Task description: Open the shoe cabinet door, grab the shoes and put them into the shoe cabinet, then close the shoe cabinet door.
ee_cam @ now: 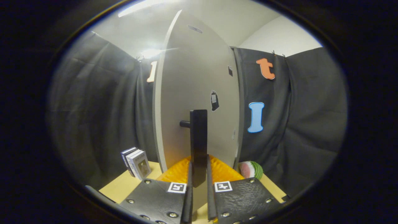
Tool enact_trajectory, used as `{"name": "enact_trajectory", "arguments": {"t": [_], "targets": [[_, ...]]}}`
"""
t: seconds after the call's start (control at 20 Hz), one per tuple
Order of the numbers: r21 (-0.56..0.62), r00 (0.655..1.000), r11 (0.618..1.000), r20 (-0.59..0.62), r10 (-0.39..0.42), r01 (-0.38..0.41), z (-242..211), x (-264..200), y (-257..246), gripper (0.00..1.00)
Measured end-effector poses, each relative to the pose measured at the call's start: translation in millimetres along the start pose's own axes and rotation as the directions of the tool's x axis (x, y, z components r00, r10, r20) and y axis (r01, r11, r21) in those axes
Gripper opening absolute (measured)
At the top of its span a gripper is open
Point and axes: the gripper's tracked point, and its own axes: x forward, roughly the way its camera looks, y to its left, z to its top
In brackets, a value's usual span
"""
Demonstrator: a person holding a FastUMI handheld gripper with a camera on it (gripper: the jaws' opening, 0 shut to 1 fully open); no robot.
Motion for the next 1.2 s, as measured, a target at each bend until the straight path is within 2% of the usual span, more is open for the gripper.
{"name": "enact_trajectory", "arguments": {"t": [0.8, 1.0, 1.2], "targets": [[0.028, 0.99, 0.99, 0.018, -0.14, 0.139, 1.4, -38.5, -97.8, 0.18], [0.042, 0.983, 0.982, 0.019, -0.184, 0.183, 1.4, -51.5, -124.4, 0.14], [0.05, 0.976, 0.975, 0.002, -0.217, 0.216, -4.9, -64.1, -139.5, 0.14]]}}
